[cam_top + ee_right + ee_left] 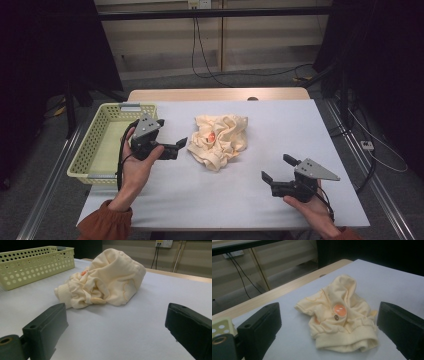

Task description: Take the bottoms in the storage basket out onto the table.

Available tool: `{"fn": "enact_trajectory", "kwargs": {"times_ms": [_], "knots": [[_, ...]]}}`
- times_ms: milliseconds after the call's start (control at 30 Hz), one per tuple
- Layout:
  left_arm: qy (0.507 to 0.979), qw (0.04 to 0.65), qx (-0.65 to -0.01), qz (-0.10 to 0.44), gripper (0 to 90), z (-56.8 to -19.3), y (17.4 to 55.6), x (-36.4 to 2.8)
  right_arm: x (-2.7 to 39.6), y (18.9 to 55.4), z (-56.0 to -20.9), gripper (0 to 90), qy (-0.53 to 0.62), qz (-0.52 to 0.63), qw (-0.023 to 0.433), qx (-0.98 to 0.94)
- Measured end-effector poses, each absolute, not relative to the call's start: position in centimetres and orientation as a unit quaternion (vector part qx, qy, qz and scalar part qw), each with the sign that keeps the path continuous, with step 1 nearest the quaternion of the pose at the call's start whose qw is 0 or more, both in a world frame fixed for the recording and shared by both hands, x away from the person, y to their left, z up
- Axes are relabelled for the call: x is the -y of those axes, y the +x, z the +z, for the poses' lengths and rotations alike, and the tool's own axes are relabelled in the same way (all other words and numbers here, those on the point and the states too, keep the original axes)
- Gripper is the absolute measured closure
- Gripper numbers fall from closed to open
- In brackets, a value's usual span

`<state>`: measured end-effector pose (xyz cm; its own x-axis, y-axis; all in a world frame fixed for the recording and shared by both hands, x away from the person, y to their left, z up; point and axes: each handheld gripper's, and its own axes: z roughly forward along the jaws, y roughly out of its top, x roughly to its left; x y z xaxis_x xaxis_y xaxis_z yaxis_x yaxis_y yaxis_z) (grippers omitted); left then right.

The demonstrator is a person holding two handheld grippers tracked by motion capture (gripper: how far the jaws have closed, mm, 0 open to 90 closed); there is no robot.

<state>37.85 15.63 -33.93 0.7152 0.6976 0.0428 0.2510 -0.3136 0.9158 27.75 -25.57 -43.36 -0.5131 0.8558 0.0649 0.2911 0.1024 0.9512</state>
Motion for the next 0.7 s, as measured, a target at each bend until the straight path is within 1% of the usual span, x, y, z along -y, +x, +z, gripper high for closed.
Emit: {"fn": "enact_trajectory", "kwargs": {"times_ms": [100, 200, 700], "knots": [[0.777, 0.500, -0.305, 0.230, 5.8, -34.1, 37.5, -16.0, 25.6, 27.8, -43.4, 3.9, 0.414, 0.526, 0.268, -0.693], [0.778, 0.500, -0.307, 0.225, 5.8, -34.5, 37.2, -16.2, 25.5, 27.8, -43.4, 3.9, 0.415, 0.526, 0.268, -0.692], [0.774, 0.500, -0.310, 0.233, 5.9, -35.1, 35.3, -17.7, 25.5, 27.8, -43.4, 3.9, 0.416, 0.526, 0.268, -0.692]]}}
